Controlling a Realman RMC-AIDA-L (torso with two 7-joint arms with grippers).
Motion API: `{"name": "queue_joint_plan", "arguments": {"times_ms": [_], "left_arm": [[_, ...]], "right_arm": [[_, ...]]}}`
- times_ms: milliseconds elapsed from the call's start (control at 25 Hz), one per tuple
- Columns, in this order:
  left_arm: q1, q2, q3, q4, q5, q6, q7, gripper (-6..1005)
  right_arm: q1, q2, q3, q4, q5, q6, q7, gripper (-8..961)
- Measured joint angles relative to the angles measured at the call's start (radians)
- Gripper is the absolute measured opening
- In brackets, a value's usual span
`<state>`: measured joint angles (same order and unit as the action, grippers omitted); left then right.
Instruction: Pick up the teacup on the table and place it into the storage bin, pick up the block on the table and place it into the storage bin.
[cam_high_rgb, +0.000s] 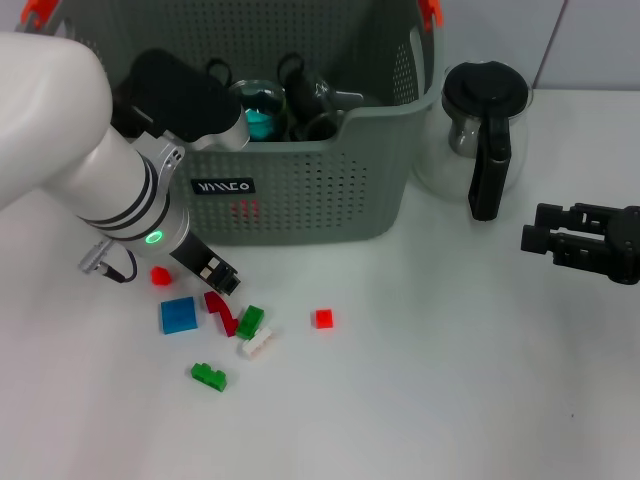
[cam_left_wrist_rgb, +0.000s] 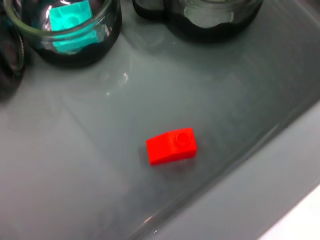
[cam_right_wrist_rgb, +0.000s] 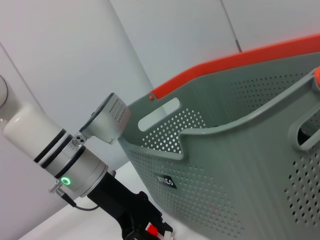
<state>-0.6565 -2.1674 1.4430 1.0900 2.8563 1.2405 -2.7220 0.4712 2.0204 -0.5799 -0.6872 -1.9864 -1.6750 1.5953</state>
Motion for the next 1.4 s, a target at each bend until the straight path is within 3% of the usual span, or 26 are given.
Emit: {"name": "queue_joint_plan", "arguments": {"times_ms": [280, 480, 760, 1080, 1320, 1400], "left_arm": [[0.002, 0.0, -0.001, 0.03, 0.0, 0.032, -0.008, 416], [0.024, -0.001, -0.016, 0.147, -0.002, 0.135, -0.011, 421], [0.067, -0.002, -0.099, 0.44, -0.034, 0.41, 0.025, 427], [0.072, 0.0, -0.346, 0.67, -0.226, 0.614, 0.148, 435], [0.015, 0.016, -0.563, 0.701, -0.373, 0.638, 0.195, 440], [-0.001, 0.024, -0.585, 0.69, -0.399, 0.629, 0.195, 442]], "right_arm": [[0.004, -0.001, 0.0, 0.0, 0.0, 0.0, 0.001, 606], [0.005, -0.002, 0.0, 0.0, 0.0, 0.0, 0.003, 607], [0.0, -0.002, 0.006, 0.0, 0.0, -0.003, 0.003, 607], [0.0, -0.002, 0.007, 0.0, 0.0, 0.0, 0.003, 607], [0.001, -0.002, 0.008, 0.0, 0.0, 0.0, 0.003, 607], [-0.001, -0.002, 0.008, 0.0, 0.0, 0.0, 0.003, 607]]}}
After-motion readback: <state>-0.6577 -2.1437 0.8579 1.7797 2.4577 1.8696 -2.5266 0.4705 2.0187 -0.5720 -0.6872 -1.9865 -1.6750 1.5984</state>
